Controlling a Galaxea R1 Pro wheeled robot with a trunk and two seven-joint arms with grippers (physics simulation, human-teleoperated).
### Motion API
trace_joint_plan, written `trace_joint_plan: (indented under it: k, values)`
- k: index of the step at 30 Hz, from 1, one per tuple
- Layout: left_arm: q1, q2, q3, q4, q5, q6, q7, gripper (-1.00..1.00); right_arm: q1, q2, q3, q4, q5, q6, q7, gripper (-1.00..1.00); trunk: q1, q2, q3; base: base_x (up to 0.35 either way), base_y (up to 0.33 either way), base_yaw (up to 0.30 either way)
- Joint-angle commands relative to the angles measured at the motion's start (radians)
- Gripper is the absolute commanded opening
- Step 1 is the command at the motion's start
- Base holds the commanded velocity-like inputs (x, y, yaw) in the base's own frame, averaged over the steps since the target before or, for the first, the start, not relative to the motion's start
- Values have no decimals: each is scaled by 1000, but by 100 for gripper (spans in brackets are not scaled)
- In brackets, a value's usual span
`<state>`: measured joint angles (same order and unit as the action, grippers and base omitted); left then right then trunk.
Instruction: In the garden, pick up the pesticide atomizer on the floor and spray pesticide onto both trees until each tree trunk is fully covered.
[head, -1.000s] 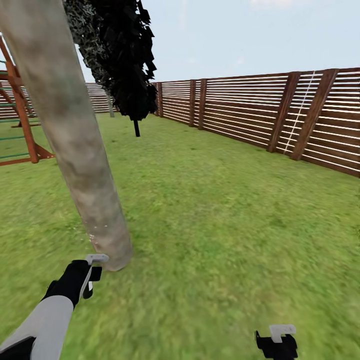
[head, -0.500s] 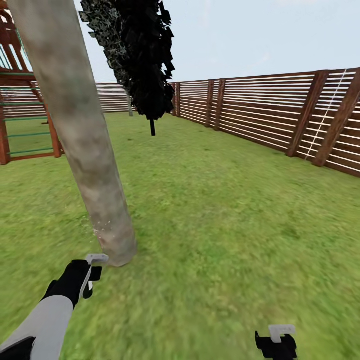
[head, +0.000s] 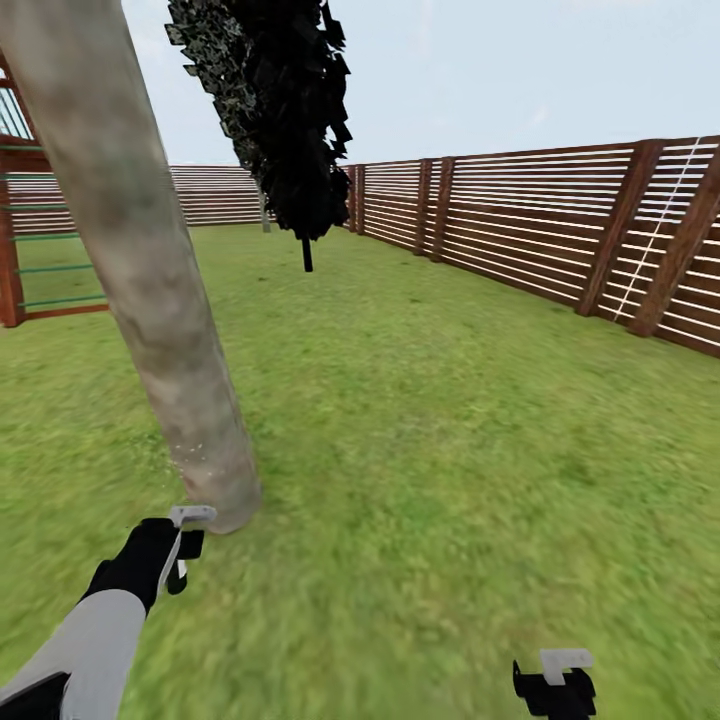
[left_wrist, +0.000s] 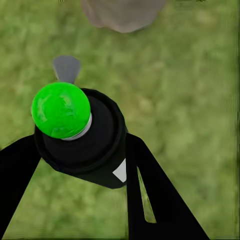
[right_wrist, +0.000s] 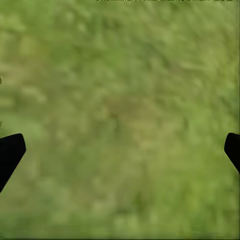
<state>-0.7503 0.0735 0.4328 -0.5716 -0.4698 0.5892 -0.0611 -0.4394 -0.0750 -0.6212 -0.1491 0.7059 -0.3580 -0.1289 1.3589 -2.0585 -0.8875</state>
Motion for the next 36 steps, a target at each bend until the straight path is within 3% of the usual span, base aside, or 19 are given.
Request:
trace_joint_plan:
  k: [1,3,8,9,11,14,24,36]
  values:
    - [-7,5,1,-2,23,4,-9,-100,-1,0,-6,2,11,-4,-4,100,0,0,-1,-52,-18,241]
    - [-16,8,-3,-3,47,7,-10,-100,-1,0,-6,2,10,-4,-5,100,0,0,-1,-16,-6,266]
    - [-138,-3,-11,-23,50,41,-9,-100,-1,0,-6,2,10,-4,-5,100,0,0,-1,-1,0,276]
    - [-177,4,-26,-24,50,80,-10,-100,-1,0,-6,2,10,-4,-5,100,0,0,-1,0,0,277]
    - [-199,20,-33,-25,48,93,-11,-100,-1,0,-7,2,10,-4,-5,100,0,0,-1,0,0,255]
    - [-203,43,-36,-26,48,95,-11,-100,-1,0,-7,2,10,-4,-5,100,0,0,-1,0,0,83]
    - [-195,40,-38,-59,47,96,-10,-100,-1,-2,-8,2,10,-4,-5,100,0,0,-1,157,-142,2]
    - [-193,37,-39,-59,46,96,-10,-100,-1,0,-8,2,10,-3,-5,100,0,0,-1,7,-272,0]
